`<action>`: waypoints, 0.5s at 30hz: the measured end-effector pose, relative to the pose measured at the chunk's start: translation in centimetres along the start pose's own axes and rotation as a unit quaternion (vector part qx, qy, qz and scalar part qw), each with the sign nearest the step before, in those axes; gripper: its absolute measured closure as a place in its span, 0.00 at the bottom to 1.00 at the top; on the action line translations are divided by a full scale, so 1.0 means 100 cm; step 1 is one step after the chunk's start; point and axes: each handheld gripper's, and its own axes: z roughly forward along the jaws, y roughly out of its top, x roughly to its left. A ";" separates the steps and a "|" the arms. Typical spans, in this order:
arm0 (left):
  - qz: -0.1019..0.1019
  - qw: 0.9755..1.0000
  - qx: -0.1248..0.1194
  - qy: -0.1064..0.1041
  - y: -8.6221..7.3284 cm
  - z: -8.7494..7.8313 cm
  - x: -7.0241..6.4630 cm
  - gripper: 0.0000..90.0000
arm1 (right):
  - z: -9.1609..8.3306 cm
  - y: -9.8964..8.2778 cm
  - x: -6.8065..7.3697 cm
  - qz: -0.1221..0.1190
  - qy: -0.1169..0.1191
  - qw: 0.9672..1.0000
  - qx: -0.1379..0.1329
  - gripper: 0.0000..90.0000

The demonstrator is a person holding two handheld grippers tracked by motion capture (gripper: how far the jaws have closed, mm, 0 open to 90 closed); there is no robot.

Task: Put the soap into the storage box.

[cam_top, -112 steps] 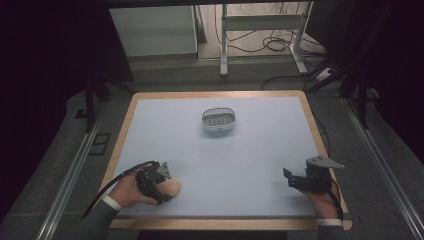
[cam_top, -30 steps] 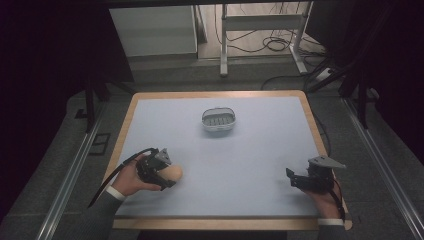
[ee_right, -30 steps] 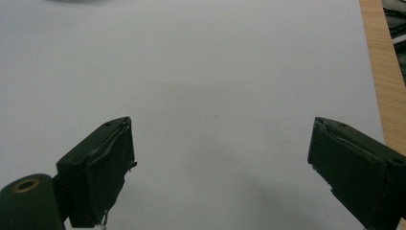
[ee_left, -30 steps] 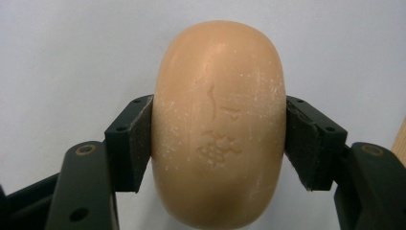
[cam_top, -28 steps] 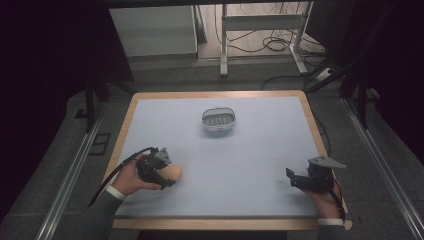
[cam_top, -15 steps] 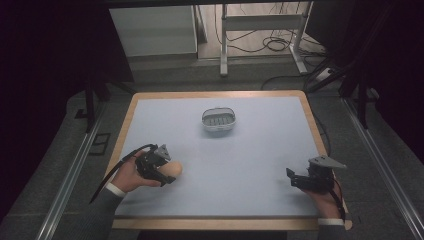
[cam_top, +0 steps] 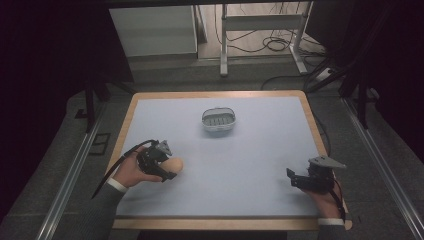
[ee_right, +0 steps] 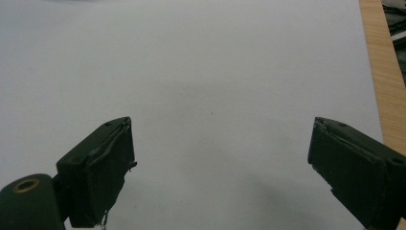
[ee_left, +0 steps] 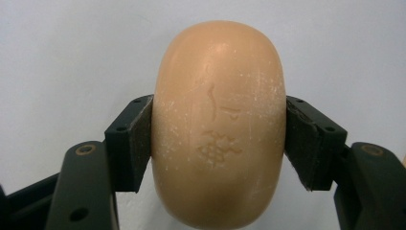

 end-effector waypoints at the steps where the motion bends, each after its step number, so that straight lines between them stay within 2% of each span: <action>1: 0.000 1.000 -0.001 0.001 0.001 0.000 0.000 0.36 | 0.000 0.000 0.000 0.000 0.000 1.000 0.000 0.09; 15: 0.000 1.000 -0.004 0.000 0.012 0.003 0.005 0.36 | 0.001 0.000 -0.002 0.000 0.000 1.000 0.002 0.09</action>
